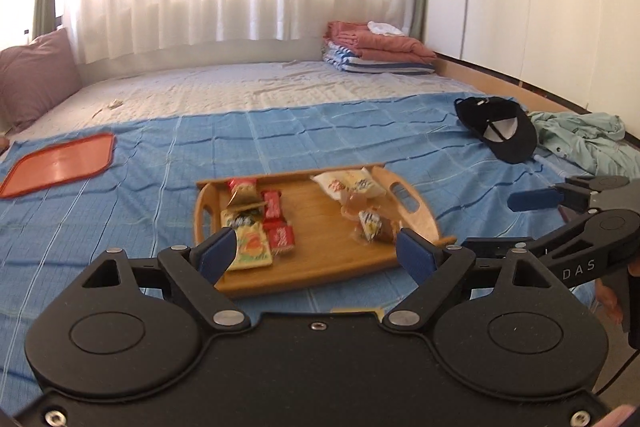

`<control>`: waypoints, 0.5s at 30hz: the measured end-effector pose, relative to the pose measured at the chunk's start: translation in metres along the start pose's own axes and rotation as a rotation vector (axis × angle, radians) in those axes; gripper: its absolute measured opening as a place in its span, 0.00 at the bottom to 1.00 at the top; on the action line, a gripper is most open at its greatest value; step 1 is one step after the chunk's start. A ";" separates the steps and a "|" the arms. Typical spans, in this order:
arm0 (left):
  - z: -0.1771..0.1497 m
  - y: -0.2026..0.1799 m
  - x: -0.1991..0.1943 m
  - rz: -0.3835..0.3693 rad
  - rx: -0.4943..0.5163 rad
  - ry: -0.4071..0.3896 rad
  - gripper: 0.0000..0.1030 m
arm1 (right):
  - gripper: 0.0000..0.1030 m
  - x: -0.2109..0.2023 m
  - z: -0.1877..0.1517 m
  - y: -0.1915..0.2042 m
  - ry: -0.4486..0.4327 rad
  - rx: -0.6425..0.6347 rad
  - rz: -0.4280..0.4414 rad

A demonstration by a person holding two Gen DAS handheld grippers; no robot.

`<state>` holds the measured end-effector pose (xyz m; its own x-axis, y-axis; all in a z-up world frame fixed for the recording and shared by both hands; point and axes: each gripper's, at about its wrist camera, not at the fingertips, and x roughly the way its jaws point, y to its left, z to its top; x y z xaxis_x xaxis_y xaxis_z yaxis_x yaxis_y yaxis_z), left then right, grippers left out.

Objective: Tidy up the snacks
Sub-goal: 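Move both tools back over the remaining snacks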

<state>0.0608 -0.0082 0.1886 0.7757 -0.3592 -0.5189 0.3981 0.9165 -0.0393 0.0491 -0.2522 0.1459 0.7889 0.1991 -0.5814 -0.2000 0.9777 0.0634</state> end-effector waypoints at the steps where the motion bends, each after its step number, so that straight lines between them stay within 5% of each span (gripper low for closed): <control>1: -0.007 0.001 -0.001 0.010 -0.009 -0.001 0.84 | 1.00 0.001 -0.006 0.001 0.001 0.001 -0.002; 15: -0.091 0.037 0.012 0.135 -0.097 0.051 0.84 | 1.00 0.022 -0.080 0.041 0.032 -0.091 -0.027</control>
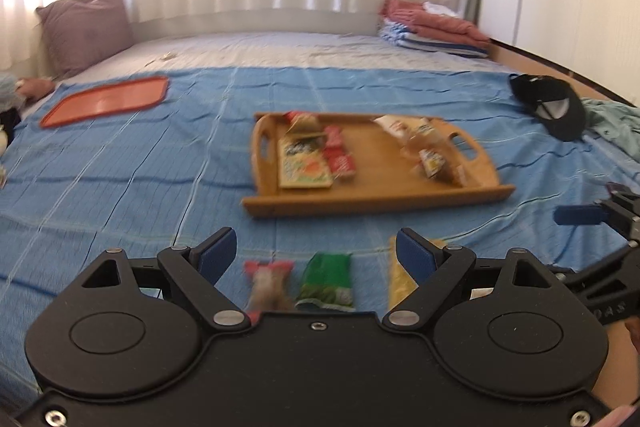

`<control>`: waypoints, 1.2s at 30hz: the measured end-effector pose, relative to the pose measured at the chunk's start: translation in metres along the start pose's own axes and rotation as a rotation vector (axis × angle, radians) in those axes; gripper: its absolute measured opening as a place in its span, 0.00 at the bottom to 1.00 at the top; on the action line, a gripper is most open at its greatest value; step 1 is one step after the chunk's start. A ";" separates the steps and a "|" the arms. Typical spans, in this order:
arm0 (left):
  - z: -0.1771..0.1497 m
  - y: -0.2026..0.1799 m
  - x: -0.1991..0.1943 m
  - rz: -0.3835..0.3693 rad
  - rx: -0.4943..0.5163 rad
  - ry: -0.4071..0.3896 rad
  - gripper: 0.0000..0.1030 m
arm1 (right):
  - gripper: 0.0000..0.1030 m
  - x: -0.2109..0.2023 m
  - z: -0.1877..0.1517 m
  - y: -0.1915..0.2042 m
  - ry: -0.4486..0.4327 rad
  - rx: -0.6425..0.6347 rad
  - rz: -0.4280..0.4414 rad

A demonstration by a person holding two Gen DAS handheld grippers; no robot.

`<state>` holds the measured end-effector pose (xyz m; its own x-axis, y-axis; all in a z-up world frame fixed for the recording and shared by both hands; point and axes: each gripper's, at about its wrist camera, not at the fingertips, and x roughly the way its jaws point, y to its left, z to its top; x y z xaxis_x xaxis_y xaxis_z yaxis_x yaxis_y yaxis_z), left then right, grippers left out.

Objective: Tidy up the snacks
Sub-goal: 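Move both tools back over the remaining snacks, then grasp the cream stick packet with the right tool while the left tool reaches the red-capped packet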

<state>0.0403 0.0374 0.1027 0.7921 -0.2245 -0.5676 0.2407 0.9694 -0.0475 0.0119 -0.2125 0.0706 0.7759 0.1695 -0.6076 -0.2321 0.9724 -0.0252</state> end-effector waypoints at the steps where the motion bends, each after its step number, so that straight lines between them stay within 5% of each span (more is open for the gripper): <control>1: -0.006 0.003 0.003 0.007 -0.009 0.001 0.84 | 1.00 0.003 -0.004 0.003 0.004 -0.004 0.000; 10: -0.042 0.015 0.035 0.074 -0.016 0.029 0.82 | 0.94 0.023 -0.037 0.014 0.039 0.018 -0.023; 19: -0.050 0.028 0.060 0.072 -0.066 0.064 0.54 | 0.80 0.037 -0.054 0.011 0.063 0.055 -0.051; 36: -0.055 0.029 0.088 0.099 -0.072 0.068 0.57 | 0.77 0.045 -0.060 0.018 -0.029 0.030 -0.116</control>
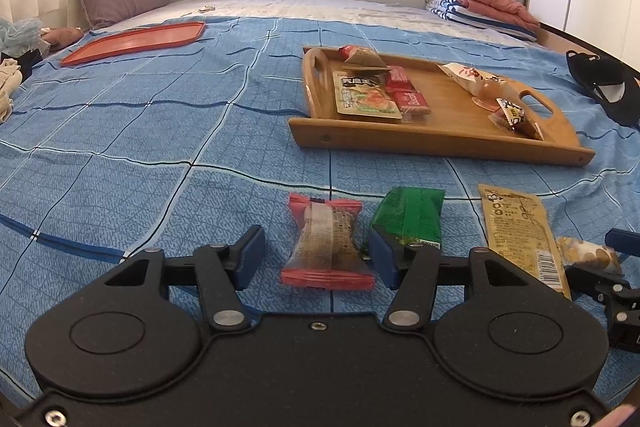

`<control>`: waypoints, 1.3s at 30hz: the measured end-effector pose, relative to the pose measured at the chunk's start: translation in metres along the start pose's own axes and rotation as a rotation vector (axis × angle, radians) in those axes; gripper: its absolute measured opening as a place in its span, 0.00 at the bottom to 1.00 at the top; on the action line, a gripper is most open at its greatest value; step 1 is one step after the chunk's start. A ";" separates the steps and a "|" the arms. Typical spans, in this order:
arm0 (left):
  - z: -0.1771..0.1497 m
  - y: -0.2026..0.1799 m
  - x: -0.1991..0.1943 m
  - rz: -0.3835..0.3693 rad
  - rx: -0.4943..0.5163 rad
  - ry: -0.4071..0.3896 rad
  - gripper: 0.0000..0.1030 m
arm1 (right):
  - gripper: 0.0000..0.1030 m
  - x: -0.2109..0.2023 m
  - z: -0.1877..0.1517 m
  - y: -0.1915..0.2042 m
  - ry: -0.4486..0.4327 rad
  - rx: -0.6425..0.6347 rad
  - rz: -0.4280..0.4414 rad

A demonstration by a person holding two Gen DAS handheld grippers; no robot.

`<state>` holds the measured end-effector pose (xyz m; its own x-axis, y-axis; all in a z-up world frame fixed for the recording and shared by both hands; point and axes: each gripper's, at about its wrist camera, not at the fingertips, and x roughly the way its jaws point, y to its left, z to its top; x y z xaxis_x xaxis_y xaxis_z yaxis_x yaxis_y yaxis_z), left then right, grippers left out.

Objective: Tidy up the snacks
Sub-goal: 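Grasp the cream stick packet with the right tool while the left tool reaches the red-capped packet, then grasp the red Biscoff packet with the left tool while the right tool carries its packet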

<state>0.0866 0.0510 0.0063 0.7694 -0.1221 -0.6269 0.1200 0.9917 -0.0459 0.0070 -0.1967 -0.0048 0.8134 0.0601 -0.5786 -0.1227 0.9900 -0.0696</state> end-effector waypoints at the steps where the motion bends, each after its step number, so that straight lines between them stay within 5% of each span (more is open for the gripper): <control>1: 0.000 0.001 0.001 0.005 -0.004 0.000 0.60 | 0.77 0.001 0.001 0.000 -0.004 0.003 -0.003; 6: -0.001 0.006 0.005 -0.005 -0.034 -0.007 0.62 | 0.75 0.007 -0.002 0.002 0.007 0.007 -0.004; 7: -0.002 0.006 0.003 -0.008 -0.043 -0.015 0.46 | 0.73 0.007 -0.002 0.002 0.009 0.015 -0.001; 8: -0.003 0.007 -0.001 -0.021 -0.061 -0.028 0.31 | 0.66 0.006 -0.003 0.002 0.007 0.024 0.007; 11: -0.003 0.007 -0.010 -0.035 -0.078 -0.044 0.27 | 0.45 0.000 -0.003 0.004 -0.001 0.026 0.010; 14: -0.001 0.000 -0.020 -0.021 -0.031 -0.074 0.23 | 0.39 -0.006 0.000 0.005 -0.006 0.028 0.025; 15: 0.000 -0.001 -0.022 -0.019 -0.019 -0.078 0.22 | 0.26 -0.007 0.000 0.004 -0.010 0.026 0.025; 17: 0.001 -0.004 -0.027 -0.021 -0.006 -0.081 0.22 | 0.19 -0.010 0.002 0.004 -0.009 0.028 0.022; 26: -0.010 -0.004 -0.031 0.002 0.022 -0.062 0.26 | 0.24 -0.021 0.002 -0.003 -0.028 0.036 0.000; 29: -0.012 -0.004 -0.030 0.007 0.034 -0.066 0.30 | 0.45 -0.022 0.002 -0.005 -0.035 0.030 -0.024; 34: -0.016 -0.004 -0.016 0.020 0.039 -0.009 0.47 | 0.60 -0.016 0.001 -0.008 -0.019 0.033 -0.019; 37: -0.017 -0.004 -0.009 0.029 0.031 -0.030 0.47 | 0.60 -0.007 0.000 -0.004 0.005 0.013 -0.008; 39: -0.015 -0.006 -0.008 0.024 0.038 -0.029 0.37 | 0.60 0.000 0.000 -0.003 0.004 0.014 -0.016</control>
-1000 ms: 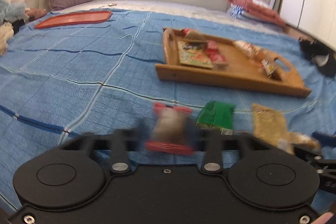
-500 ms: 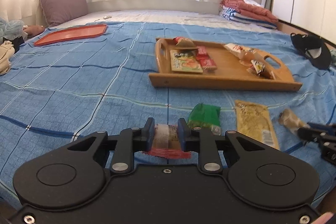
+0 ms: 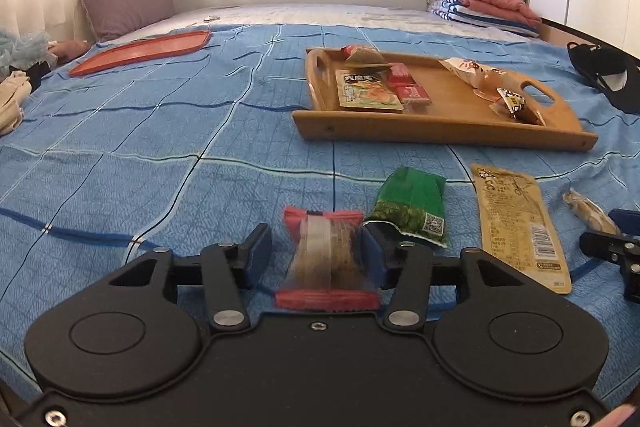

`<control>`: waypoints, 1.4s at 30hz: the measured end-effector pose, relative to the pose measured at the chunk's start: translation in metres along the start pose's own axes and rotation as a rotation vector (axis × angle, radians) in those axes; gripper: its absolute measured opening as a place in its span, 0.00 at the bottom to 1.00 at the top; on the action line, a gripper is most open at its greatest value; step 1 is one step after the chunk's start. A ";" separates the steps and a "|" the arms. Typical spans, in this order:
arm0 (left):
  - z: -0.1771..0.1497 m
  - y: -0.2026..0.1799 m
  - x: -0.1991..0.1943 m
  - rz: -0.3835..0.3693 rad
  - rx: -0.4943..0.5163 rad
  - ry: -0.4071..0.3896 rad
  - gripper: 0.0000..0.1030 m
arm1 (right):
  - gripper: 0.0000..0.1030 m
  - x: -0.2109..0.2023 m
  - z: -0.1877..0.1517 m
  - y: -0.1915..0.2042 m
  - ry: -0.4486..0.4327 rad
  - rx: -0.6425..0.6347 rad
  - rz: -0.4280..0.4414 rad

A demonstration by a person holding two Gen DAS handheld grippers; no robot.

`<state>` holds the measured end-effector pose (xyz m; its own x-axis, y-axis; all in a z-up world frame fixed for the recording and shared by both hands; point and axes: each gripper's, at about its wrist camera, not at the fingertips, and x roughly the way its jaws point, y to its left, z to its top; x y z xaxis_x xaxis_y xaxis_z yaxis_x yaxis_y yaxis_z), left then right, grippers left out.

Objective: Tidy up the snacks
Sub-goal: 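Grasp the red Biscoff packet with the left tool while the right tool carries its packet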

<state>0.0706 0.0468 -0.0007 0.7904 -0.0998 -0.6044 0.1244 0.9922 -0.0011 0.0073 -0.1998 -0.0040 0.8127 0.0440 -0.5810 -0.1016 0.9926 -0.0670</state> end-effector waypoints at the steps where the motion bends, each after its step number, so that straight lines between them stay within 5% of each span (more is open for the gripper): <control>1: 0.001 0.000 -0.001 -0.010 -0.001 0.000 0.32 | 0.60 0.002 0.001 -0.001 -0.002 0.011 0.000; 3: 0.004 0.000 -0.003 -0.011 -0.012 -0.001 0.30 | 0.54 0.008 0.003 -0.004 0.005 0.040 0.007; 5: 0.006 0.000 -0.009 -0.016 -0.015 -0.017 0.28 | 0.26 0.011 0.007 -0.007 0.036 0.054 0.015; 13: 0.024 -0.006 -0.036 -0.043 -0.008 -0.078 0.26 | 0.25 -0.004 0.025 -0.008 0.015 0.052 0.038; 24: 0.080 -0.022 -0.038 -0.099 -0.009 -0.053 0.26 | 0.25 -0.009 0.061 -0.026 -0.027 0.107 0.038; 42: 0.169 -0.066 0.046 -0.230 -0.044 0.051 0.26 | 0.25 0.038 0.120 -0.107 -0.027 0.209 -0.046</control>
<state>0.2002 -0.0361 0.1060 0.7125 -0.3207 -0.6240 0.2704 0.9462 -0.1775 0.1184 -0.2910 0.0784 0.8290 -0.0015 -0.5592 0.0548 0.9954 0.0785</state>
